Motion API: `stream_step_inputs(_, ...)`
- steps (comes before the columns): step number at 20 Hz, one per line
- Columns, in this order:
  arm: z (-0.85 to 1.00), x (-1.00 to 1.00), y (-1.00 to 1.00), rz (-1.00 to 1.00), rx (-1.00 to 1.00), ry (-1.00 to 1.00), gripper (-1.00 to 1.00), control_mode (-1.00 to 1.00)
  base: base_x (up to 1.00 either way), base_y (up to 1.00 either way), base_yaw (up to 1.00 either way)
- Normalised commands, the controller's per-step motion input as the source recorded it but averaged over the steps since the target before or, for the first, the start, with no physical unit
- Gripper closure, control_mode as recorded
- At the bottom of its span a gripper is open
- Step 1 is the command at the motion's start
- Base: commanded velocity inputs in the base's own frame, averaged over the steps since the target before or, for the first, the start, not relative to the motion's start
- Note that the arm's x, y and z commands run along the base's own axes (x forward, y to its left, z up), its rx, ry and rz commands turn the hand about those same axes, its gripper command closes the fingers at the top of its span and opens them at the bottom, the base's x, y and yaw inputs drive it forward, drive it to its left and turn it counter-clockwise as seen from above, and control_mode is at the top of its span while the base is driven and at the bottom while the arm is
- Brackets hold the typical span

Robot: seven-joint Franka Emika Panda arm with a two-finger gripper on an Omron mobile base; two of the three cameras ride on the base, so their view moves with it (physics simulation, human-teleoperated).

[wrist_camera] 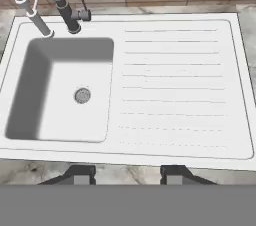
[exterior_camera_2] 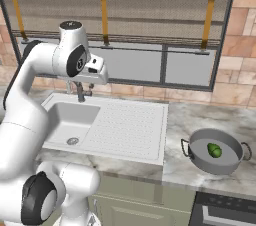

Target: Dump the avocado from the pot into the sink. Then turn on the water and wash the avocado. Then turn off the water and put the avocado back in the pot.

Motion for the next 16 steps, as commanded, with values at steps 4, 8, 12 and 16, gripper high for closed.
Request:
stream_step_inputs(4, 0.00, 0.00, -0.05, 0.00, 0.00, -0.05, -1.00, -1.00, 0.00, 0.00, 0.00)
stream_step_inputs(8, -0.01, 0.00, -0.54, 0.00, 0.00, -0.11, -1.00, -1.00, 0.00, 0.00, 0.00)
stream_step_inputs(12, 0.00, 0.00, -0.81, 0.00, 0.00, -0.05, -1.00, -1.00, 0.00, 0.00, 0.00)
stream_step_inputs(16, 0.00, 0.00, -0.93, 0.00, 0.00, 0.00, -1.00, -1.00, 0.00, 0.00, 0.00)
